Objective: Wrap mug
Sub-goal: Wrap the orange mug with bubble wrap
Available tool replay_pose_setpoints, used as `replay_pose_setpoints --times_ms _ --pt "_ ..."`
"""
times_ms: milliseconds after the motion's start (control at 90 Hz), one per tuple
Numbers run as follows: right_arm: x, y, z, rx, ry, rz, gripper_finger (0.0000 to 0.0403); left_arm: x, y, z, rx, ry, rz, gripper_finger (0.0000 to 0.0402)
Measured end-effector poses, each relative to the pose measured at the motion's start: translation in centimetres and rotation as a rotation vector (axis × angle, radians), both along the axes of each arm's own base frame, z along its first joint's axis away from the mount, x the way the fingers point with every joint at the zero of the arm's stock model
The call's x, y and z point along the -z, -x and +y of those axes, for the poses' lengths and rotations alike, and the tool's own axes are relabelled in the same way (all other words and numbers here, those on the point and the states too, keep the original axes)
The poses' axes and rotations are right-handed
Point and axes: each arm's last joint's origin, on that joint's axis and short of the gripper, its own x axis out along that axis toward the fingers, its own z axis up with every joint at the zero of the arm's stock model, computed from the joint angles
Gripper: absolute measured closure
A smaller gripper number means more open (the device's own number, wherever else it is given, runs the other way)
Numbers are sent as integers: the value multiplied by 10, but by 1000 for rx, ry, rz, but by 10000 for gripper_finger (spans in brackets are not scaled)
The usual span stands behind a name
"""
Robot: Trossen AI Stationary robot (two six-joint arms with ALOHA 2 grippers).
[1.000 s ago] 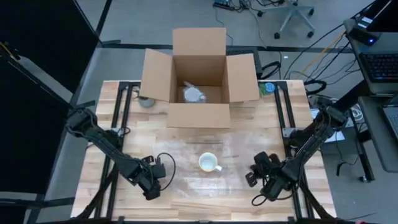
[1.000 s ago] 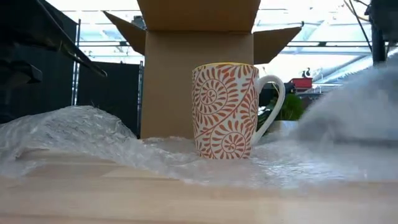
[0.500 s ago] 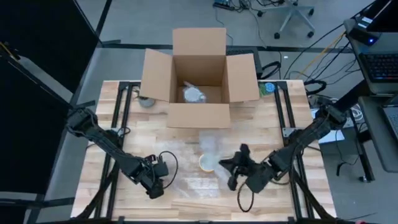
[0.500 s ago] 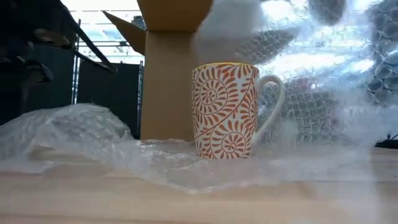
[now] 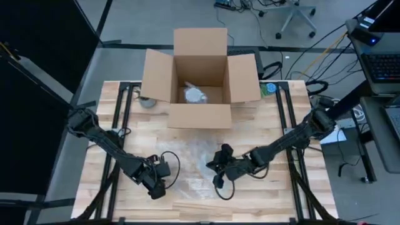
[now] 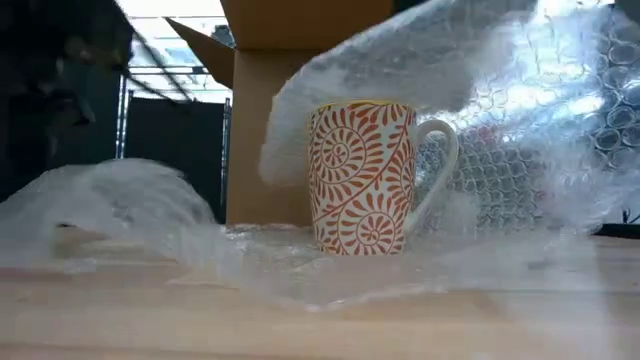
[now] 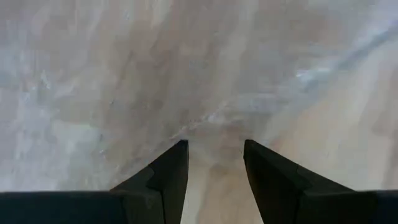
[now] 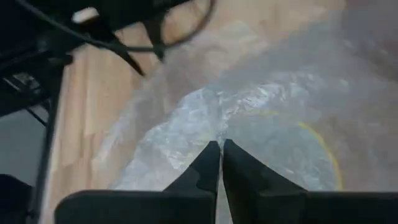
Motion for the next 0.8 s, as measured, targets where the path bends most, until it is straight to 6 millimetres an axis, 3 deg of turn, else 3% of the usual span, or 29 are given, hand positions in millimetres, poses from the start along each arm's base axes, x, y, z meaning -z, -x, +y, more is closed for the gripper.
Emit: replay_pose_setpoints --times_ms 244,367,467,556,678,800 --pt "-1 0 0 -10 17 1 403 -93 -9 -1 105 -52 -311 259" --pt "-1 0 0 -13 22 2 403 -116 -15 9 102 -157 -444 259" --pt "-1 0 0 -14 25 2 403 -113 -29 23 81 -185 -449 259" --pt "-1 0 -1 -15 26 2 403 -102 -56 33 57 -137 -473 259" --pt "-1 0 0 -16 29 2 403 -81 -93 43 139 -64 -502 259" --pt "-1 1 0 -17 26 2 403 -55 -114 53 178 -68 -448 259"
